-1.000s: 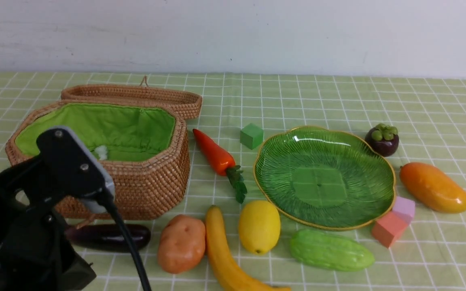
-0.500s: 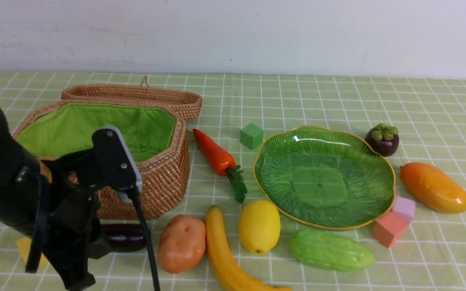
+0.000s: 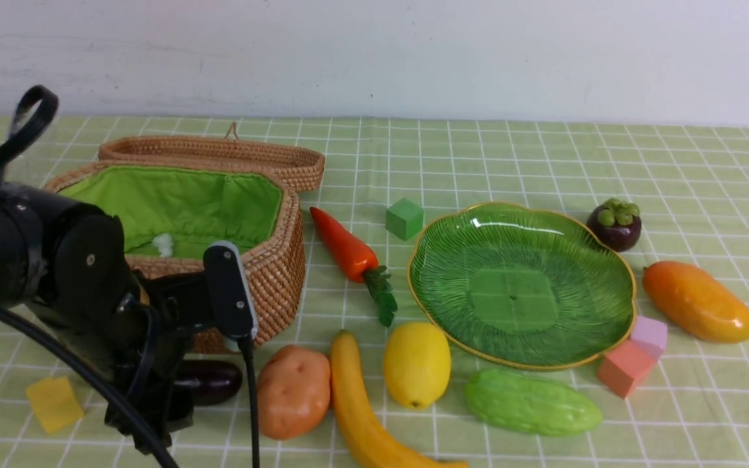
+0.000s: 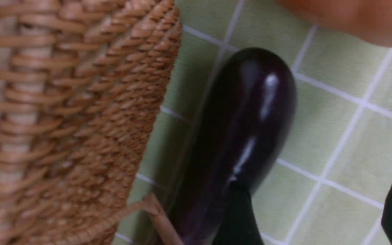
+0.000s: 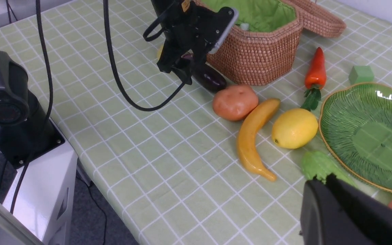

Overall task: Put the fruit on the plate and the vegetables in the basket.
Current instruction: Use the left arm to grab an eggplant and put it into the left basket

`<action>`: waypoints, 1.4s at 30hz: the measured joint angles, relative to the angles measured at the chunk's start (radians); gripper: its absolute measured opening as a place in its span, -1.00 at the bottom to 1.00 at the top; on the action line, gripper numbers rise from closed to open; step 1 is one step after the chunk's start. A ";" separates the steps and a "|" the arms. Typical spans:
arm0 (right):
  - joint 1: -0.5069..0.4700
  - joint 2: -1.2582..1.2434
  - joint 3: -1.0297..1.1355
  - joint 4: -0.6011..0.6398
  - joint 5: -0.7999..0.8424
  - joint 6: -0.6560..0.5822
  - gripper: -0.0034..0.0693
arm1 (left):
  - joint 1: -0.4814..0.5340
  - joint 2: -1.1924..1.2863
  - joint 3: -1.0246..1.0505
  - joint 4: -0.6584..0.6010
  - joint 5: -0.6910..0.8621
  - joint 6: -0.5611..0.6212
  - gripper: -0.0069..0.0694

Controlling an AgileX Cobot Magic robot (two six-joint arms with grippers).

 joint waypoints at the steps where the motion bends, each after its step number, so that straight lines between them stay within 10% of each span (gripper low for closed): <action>1: 0.000 0.000 0.000 0.000 0.000 0.000 -0.84 | 0.000 0.006 0.000 0.010 -0.009 0.001 0.55; 29: 0.000 0.000 0.000 -0.001 0.000 0.000 -0.78 | 0.001 0.089 -0.018 0.086 0.062 0.036 0.00; 42: 0.000 0.000 0.000 -0.001 0.000 0.000 -0.74 | 0.001 0.102 -0.009 0.004 0.064 0.037 0.62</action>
